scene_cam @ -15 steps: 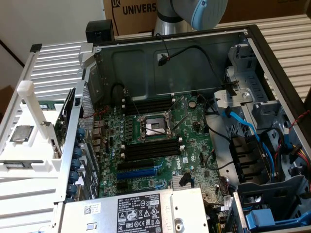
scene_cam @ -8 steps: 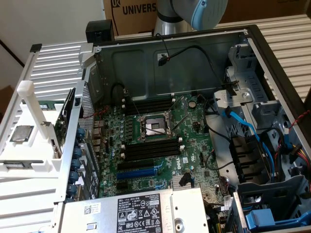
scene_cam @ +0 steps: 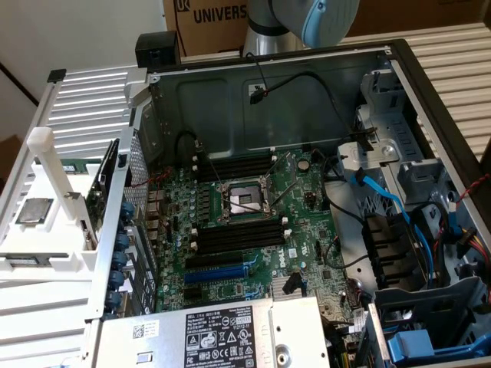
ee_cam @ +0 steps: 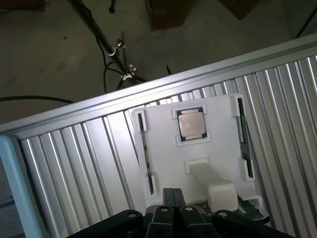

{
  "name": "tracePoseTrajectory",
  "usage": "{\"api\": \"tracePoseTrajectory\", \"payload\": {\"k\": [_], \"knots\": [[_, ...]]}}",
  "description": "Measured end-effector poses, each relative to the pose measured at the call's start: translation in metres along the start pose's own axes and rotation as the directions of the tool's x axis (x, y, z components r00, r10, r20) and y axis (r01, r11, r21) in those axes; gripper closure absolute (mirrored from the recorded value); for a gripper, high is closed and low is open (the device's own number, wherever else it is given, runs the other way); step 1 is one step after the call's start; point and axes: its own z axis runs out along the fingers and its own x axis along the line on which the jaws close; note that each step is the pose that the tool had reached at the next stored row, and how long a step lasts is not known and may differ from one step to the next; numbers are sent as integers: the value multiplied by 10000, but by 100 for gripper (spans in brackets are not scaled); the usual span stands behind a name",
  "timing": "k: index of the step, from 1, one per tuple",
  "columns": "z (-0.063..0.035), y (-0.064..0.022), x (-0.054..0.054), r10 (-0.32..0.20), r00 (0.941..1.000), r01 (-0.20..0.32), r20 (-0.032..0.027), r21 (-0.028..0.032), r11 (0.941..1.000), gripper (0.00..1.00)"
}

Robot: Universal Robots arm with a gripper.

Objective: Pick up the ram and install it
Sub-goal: 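Pick up the ram and move it above insertion slot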

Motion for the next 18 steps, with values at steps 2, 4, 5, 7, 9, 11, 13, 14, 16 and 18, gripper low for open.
{"api": "tracePoseTrajectory", "payload": {"k": [2,4,5,7,9,11,13,14,16,18], "knots": [[19,-3,14,-132,9999,132,1,-3,9999,90],[47,-5,23,-248,9997,248,2,-6,9997,90],[62,-9,25,-292,9996,292,2,-8,9996,90],[97,-26,29,-369,9993,369,0,-20,9993,90],[134,-47,32,-440,9990,440,-5,-48,9990,90],[227,-87,43,-634,9980,634,-20,-128,9979,90],[262,-93,56,-725,9974,725,-23,-141,9973,90],[280,-96,64,-773,9970,773,-22,-142,9969,90],[317,-100,83,-864,9963,864,-20,-143,9962,90],[353,-105,100,-935,9956,934,-19,-144,9955,90]]}}
